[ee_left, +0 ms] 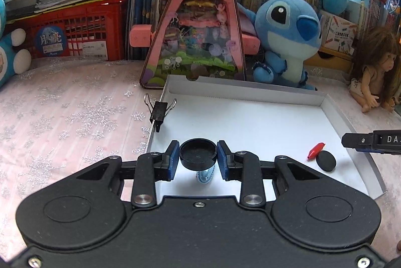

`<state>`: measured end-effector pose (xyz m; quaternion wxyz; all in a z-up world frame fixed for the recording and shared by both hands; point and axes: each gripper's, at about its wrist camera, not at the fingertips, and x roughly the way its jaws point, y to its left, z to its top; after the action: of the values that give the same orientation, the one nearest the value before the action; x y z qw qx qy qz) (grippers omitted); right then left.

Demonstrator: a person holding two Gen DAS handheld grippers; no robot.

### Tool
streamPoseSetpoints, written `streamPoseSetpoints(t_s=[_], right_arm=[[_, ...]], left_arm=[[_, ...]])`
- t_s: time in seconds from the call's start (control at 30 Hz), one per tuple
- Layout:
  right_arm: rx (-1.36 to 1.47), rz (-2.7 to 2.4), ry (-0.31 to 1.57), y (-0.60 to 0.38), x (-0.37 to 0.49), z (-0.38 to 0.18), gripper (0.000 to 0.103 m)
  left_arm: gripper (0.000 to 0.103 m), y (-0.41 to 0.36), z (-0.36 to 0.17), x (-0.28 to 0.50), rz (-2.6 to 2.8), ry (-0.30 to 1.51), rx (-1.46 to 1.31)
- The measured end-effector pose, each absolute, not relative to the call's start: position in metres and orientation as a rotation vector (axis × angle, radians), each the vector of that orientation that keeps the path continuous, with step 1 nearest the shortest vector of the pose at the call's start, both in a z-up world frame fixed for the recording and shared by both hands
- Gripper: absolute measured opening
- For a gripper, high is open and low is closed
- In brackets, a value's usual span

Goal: Organize rigid objects
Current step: 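Carry the black lid and blue clip over the white tray with both grippers, then open both grippers to drop the black lid and blue clip into the tray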

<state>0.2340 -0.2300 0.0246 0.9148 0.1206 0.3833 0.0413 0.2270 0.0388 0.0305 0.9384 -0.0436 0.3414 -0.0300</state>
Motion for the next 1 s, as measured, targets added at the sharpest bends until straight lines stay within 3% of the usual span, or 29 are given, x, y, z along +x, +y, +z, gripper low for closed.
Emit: streamPoseSetpoints(t_s=[0.83, 0.93, 0.97, 1.0], right_arm=[[0.24, 0.084, 0.845, -0.215, 0.253, 0.008, 0.044], [0.258, 0.107, 0.836, -0.217, 0.251, 0.01, 0.049], [0.261, 0.116, 0.83, -0.217, 0.249, 0.011, 0.058], [0.259, 0.124, 0.822, -0.218, 0.247, 0.012, 0.061]], left_arm=[[0.03, 0.046, 0.018, 0.251, -0.055, 0.757, -0.154], [0.036, 0.046, 0.021, 0.247, -0.038, 0.741, -0.155], [0.041, 0.045, 0.023, 0.245, -0.039, 0.731, -0.149], [0.042, 0.045, 0.025, 0.244, -0.044, 0.721, -0.143]])
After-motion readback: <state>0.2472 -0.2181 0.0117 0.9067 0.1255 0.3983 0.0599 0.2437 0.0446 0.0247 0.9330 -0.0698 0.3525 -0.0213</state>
